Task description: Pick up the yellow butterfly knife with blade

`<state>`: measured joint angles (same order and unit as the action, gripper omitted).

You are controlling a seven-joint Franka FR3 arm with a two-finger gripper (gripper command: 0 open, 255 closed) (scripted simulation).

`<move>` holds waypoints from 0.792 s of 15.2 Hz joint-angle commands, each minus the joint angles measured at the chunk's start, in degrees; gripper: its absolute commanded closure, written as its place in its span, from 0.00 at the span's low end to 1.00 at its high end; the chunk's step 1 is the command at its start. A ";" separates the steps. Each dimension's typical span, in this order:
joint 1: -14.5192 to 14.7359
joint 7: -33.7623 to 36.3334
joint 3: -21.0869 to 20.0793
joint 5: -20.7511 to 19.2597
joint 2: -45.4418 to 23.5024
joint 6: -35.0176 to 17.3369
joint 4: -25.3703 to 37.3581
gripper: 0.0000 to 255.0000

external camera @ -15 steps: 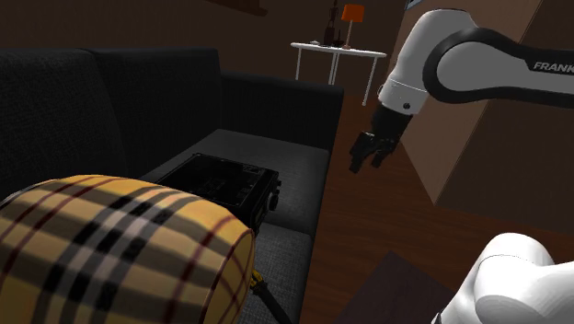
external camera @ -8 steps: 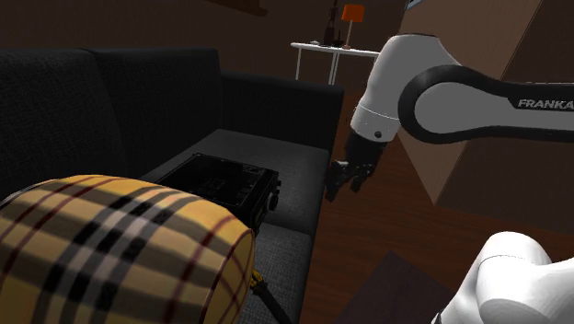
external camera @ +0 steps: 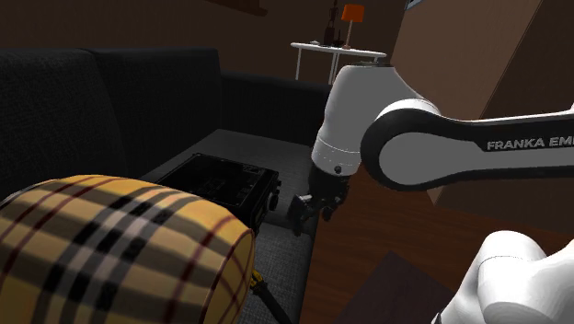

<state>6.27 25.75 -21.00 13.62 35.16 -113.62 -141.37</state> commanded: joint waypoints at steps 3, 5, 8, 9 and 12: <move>0.93 4.61 -5.27 0.73 -5.03 -3.77 0.96 0.00; 1.04 7.12 -8.05 0.51 -8.27 -5.70 2.09 0.00; 0.87 11.26 -12.29 -0.68 -13.63 -8.49 4.21 0.00; 0.74 12.78 -13.71 -1.37 -15.56 -9.38 5.04 0.00; 0.50 15.08 -15.78 -2.68 -18.67 -11.37 5.76 0.00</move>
<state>6.83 40.25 -36.21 11.24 17.35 -124.00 -135.38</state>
